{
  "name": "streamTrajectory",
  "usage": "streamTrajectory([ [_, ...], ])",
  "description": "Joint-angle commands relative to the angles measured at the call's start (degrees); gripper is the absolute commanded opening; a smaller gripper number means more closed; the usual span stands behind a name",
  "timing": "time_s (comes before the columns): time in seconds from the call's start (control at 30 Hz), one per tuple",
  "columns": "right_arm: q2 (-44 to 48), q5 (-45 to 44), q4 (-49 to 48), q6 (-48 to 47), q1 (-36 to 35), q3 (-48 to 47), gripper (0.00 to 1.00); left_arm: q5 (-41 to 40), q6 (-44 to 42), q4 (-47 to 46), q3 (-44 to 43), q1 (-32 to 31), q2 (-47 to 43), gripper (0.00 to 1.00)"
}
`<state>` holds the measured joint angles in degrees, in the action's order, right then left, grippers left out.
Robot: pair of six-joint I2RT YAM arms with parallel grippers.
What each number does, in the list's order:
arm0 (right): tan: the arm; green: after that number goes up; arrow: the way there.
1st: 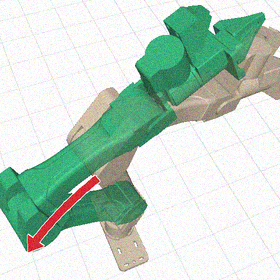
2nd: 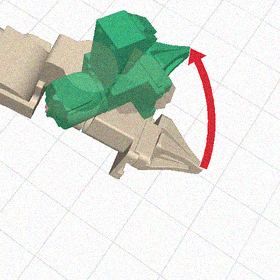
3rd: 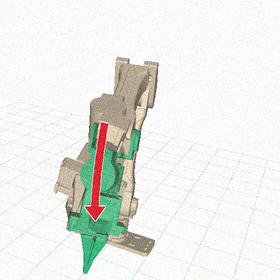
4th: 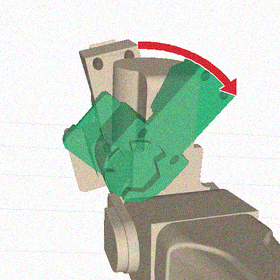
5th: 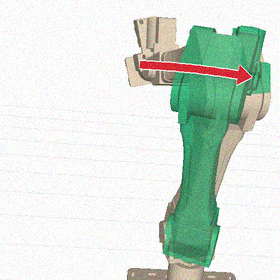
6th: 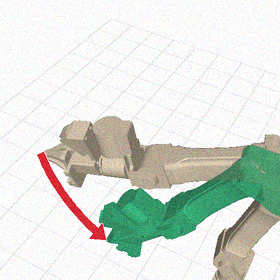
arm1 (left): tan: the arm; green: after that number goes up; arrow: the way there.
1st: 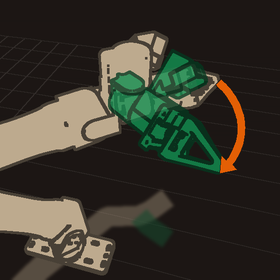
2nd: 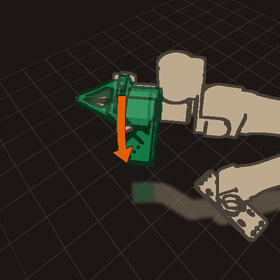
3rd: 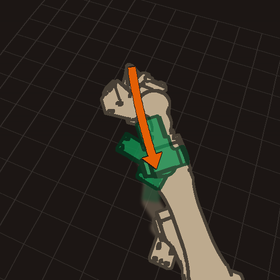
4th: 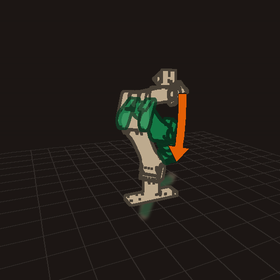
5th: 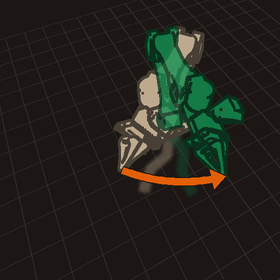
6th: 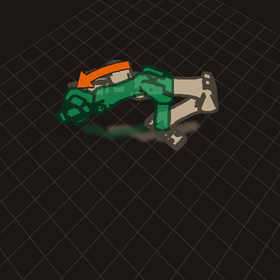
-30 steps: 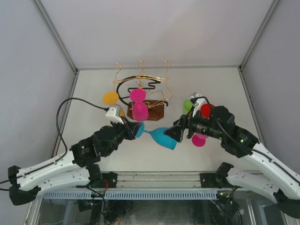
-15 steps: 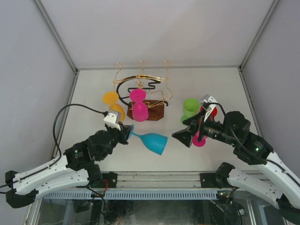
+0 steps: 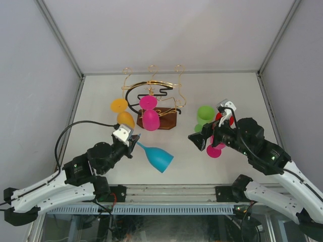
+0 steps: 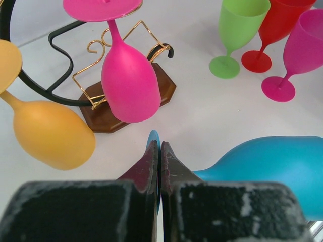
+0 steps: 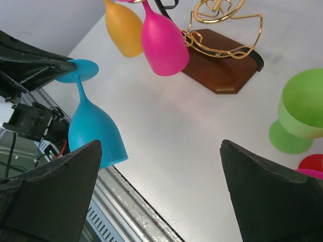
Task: Place the wine glass upside down on the wine glass rack
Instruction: Turn the wine glass upside down at the wine rack.
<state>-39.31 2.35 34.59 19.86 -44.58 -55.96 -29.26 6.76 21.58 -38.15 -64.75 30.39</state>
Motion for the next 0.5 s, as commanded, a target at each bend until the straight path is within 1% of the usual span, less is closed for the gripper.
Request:
streamTrajectory([
  [0.0,0.99,0.52,-2.53,-4.60,0.45,0.76,1.00,3.41,-6.97,-1.22,-0.08,-0.19,-1.20,0.00],
  [0.1,0.71,3.11,-3.42,-6.07,0.38,1.29,1.00,5.52,-9.23,-1.02,-0.16,-0.13,-2.26,0.00],
  [0.23,-0.61,4.57,-5.94,-6.50,-1.33,2.34,0.94,9.42,-12.59,-0.56,-0.40,-0.18,-3.20,0.00],
  [0.3,-1.80,3.26,-7.06,-8.48,-7.01,2.52,0.94,11.13,-14.31,-0.30,-0.64,-0.19,-3.19,0.00],
  [0.4,-3.85,-5.63,-8.61,-13.42,-17.87,2.59,0.94,13.41,-16.62,1.06,-1.40,-0.20,-2.66,0.00],
  [0.47,-5.43,-9.66,-9.95,-18.72,-23.98,2.81,0.95,14.99,-17.77,2.01,-1.82,-0.18,-2.30,0.00],
])
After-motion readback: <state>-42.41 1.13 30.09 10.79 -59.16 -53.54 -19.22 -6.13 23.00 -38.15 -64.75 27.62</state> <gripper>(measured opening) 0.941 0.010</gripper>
